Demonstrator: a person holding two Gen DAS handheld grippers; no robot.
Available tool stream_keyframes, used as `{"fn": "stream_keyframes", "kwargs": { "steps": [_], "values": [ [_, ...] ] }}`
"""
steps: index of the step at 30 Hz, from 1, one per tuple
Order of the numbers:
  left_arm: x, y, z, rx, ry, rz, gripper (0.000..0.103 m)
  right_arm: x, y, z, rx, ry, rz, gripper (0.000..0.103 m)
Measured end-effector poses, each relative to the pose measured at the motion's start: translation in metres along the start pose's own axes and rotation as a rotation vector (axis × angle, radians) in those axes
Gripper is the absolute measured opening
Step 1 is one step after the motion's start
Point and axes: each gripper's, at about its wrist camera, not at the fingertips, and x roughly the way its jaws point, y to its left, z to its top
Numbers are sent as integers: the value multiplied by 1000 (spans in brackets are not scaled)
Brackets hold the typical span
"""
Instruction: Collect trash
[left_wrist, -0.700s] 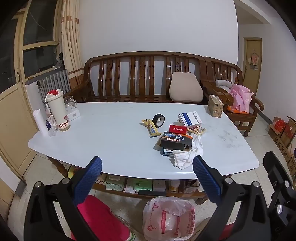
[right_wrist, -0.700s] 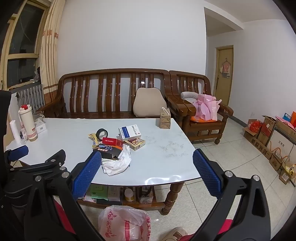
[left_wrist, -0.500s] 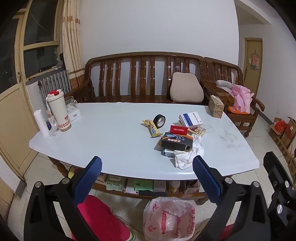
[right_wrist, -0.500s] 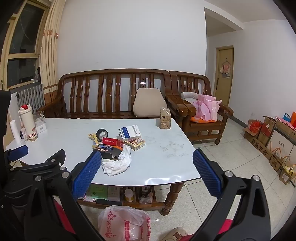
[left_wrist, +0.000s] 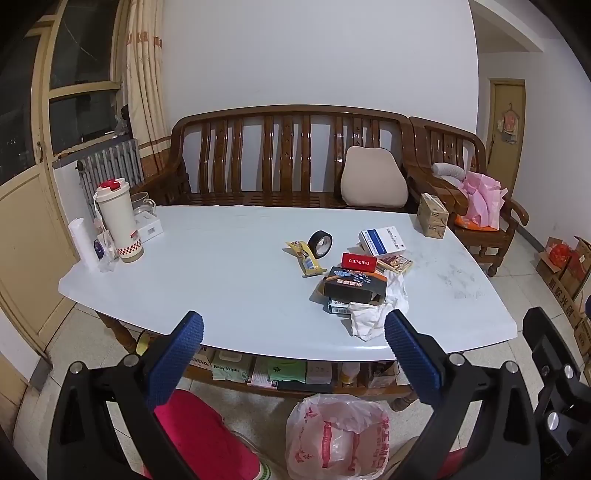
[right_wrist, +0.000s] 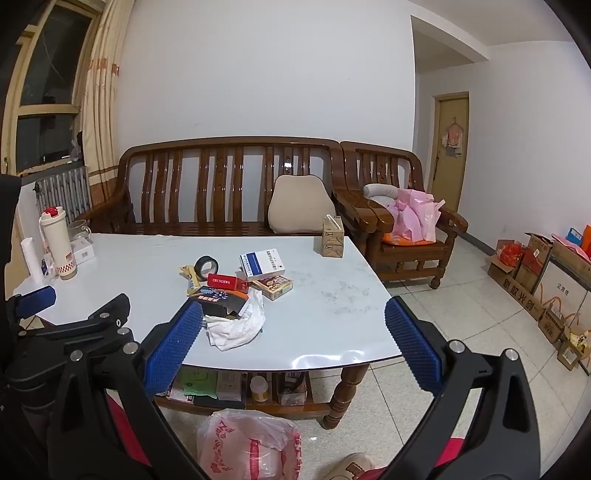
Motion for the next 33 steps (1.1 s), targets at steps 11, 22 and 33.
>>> {"fn": "stream_keyframes", "kwargs": {
  "steps": [11, 22, 33],
  "values": [
    [-1, 2, 1, -6, -2, -3, 96, 1, 2, 3, -5, -2, -2, 97],
    [-2, 2, 2, -8, -2, -3, 96, 2, 3, 3, -7, -2, -2, 97],
    [-2, 2, 2, -9, 0, -4, 96, 1, 6, 3, -6, -3, 1, 97]
  ]
}}
